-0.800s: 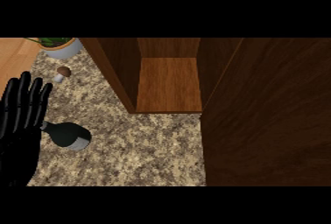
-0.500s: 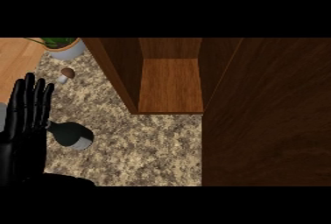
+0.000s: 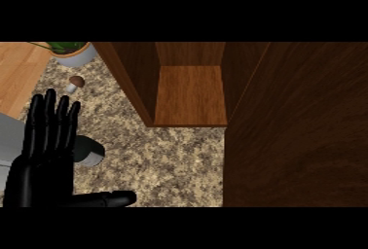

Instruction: Pick up the wine, place it into the cabinet and close the cabinet

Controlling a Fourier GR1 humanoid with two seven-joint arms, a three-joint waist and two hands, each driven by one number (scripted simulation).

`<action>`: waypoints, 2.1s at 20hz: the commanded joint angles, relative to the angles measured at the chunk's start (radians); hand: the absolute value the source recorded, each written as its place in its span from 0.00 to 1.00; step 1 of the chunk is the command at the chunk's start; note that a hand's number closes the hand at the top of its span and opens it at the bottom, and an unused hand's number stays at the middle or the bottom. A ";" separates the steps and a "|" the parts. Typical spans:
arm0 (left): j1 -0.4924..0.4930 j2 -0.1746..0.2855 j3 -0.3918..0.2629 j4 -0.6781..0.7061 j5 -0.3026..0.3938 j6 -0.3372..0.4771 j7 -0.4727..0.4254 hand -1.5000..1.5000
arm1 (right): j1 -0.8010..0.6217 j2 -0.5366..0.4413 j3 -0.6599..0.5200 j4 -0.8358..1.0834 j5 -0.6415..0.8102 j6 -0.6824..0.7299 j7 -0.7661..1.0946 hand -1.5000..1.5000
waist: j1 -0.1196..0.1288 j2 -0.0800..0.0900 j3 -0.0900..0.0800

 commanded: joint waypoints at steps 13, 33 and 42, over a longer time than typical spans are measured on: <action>-0.110 -0.005 -0.207 -0.108 -0.209 0.268 0.223 0.00 | -0.041 0.007 -0.045 -0.192 -0.079 -0.018 0.241 0.00 | 0.000 0.000 0.001; -0.051 0.078 0.096 -0.234 -0.097 0.182 0.330 0.00 | -0.156 0.005 -0.065 -0.299 -0.089 -0.112 0.439 0.00 | -0.005 0.000 -0.001; 0.036 0.116 0.306 -0.207 0.113 0.097 0.288 0.00 | -0.155 0.017 -0.082 -0.224 -0.071 -0.077 0.377 0.00 | 0.001 0.000 0.000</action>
